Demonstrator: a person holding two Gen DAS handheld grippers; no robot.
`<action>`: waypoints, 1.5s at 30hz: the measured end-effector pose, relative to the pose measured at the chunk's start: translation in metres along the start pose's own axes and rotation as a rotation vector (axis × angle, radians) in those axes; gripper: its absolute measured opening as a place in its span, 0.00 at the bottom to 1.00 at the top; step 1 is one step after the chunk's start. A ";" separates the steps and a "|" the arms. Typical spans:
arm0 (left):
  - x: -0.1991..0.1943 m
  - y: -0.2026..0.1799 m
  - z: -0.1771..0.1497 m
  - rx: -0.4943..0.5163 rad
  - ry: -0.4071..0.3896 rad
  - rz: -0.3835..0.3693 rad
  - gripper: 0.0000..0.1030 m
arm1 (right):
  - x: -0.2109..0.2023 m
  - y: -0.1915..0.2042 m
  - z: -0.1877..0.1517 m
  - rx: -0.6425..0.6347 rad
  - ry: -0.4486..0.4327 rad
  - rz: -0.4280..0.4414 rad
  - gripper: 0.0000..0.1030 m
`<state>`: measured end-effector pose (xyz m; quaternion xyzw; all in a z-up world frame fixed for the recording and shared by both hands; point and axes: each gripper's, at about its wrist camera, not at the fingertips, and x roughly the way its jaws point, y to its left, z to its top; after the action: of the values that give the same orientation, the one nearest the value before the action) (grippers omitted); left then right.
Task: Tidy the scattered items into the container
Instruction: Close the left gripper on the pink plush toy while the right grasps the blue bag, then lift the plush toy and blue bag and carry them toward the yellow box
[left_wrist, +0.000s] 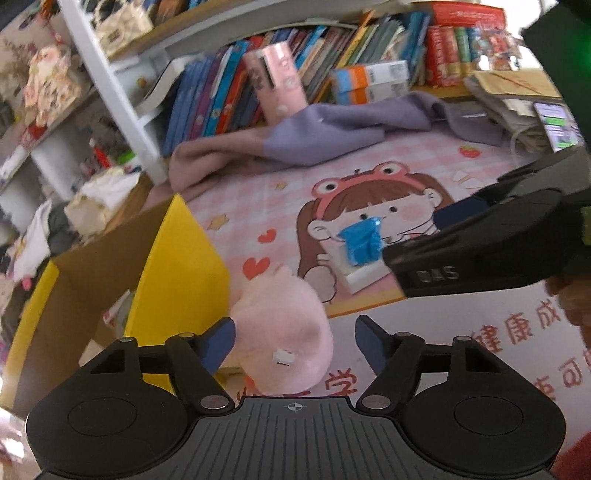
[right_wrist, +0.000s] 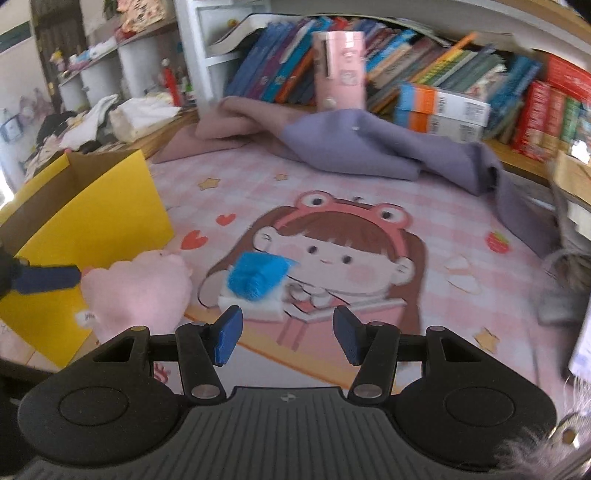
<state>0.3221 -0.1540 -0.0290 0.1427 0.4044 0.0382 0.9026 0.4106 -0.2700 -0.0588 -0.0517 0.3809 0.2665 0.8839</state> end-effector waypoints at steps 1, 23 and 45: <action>0.003 0.001 0.000 -0.010 0.002 0.012 0.70 | 0.006 0.002 0.003 -0.008 0.003 0.008 0.52; 0.058 -0.003 0.018 0.069 0.060 0.146 0.78 | 0.048 -0.001 0.024 -0.032 0.045 0.080 0.39; 0.003 0.004 0.012 0.057 0.001 -0.022 0.60 | -0.026 -0.019 -0.009 0.079 -0.030 0.055 0.37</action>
<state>0.3331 -0.1519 -0.0221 0.1639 0.4074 0.0167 0.8983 0.4000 -0.3002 -0.0489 -0.0019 0.3792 0.2763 0.8831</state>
